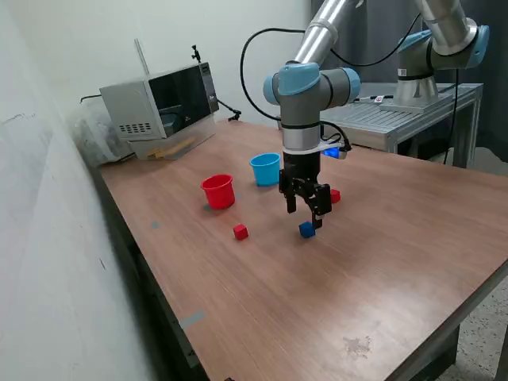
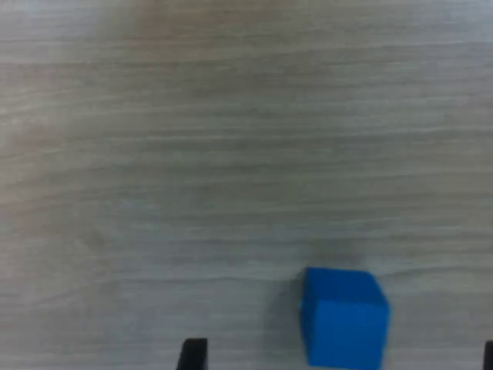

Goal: Place red objects in the red bin, and blue objects in the blue bin.

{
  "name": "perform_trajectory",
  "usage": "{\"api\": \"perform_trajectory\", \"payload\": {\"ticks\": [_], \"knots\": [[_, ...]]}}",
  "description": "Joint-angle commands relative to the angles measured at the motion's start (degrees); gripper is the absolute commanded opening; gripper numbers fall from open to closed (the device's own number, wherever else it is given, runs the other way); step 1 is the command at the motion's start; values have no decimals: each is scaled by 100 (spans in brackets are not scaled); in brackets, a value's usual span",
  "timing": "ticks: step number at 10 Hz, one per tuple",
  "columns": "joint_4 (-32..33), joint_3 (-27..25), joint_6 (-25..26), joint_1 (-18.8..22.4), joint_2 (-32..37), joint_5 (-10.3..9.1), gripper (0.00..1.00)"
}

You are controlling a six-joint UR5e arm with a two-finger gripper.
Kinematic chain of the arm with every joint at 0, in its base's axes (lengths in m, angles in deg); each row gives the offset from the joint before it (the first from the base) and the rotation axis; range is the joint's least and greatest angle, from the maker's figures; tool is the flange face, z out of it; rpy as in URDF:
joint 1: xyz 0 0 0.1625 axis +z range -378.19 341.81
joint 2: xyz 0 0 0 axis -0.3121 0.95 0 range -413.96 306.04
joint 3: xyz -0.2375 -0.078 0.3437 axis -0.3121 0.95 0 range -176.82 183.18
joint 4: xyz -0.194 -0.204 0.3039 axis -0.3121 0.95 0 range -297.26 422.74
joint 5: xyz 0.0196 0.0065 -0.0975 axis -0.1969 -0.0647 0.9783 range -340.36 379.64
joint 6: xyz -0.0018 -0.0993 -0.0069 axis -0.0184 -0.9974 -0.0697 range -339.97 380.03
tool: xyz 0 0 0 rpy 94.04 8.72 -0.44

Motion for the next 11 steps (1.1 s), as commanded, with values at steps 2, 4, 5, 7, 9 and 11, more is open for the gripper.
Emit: {"api": "perform_trajectory", "payload": {"ticks": [2, 4, 5, 7, 9, 11], "knots": [[65, -6, 0, -57, -148, 4, 100], [135, 73, -9, -57, -228, -5, 0], [135, 99, -9, -57, -237, -5, 0], [127, 117, -87, -48, -237, 4, 0], [-4, 187, -341, -40, -193, 47, 0], [-522, 109, -343, 39, 322, 109, 0]]}}
